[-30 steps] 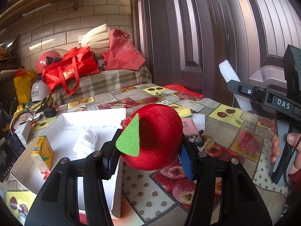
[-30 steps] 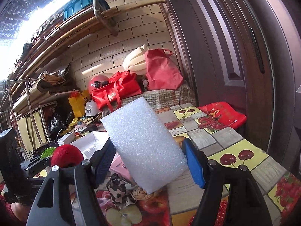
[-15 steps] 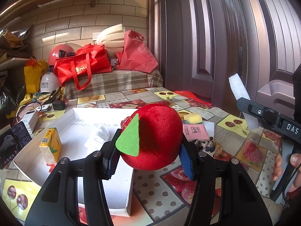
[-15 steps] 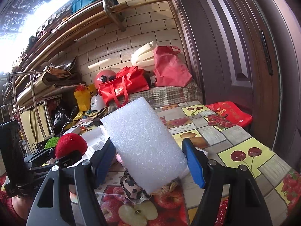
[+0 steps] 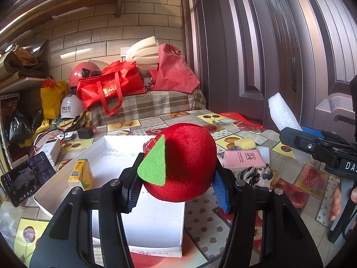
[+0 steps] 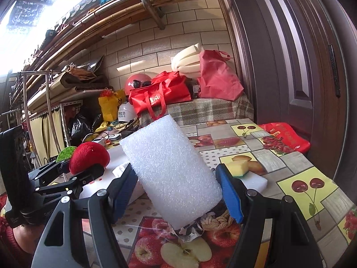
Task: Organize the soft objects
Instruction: 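Carry the red apple plush and white foam block over the tray with both tools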
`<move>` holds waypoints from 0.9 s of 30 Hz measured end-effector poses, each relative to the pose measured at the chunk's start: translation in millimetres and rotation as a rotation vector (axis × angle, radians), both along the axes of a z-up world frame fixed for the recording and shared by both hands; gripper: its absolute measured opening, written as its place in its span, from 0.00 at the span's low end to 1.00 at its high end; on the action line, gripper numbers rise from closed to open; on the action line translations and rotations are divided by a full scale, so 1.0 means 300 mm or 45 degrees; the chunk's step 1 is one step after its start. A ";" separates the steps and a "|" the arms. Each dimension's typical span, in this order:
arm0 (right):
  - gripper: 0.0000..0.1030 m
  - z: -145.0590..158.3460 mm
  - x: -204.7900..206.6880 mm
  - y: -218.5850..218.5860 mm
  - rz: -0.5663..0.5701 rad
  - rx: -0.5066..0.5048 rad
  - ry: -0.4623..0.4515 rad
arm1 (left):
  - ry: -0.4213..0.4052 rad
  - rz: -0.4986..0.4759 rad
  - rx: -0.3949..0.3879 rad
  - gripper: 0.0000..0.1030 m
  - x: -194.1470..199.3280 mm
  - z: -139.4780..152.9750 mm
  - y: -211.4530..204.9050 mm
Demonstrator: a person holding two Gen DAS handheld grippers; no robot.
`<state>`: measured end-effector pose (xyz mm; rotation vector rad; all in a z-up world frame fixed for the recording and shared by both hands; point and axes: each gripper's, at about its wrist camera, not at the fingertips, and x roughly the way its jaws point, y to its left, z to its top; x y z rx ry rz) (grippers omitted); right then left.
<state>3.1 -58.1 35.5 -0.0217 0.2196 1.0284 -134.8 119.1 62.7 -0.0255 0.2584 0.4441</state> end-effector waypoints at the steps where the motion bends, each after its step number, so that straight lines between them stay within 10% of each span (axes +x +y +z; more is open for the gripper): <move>1: 0.70 -0.001 -0.005 0.007 0.006 -0.005 -0.004 | -0.002 0.013 -0.003 0.54 -0.007 -0.002 0.014; 27: 0.70 -0.044 -0.082 0.300 0.184 -0.189 -0.023 | -0.005 0.260 -0.068 0.54 -0.086 -0.029 0.291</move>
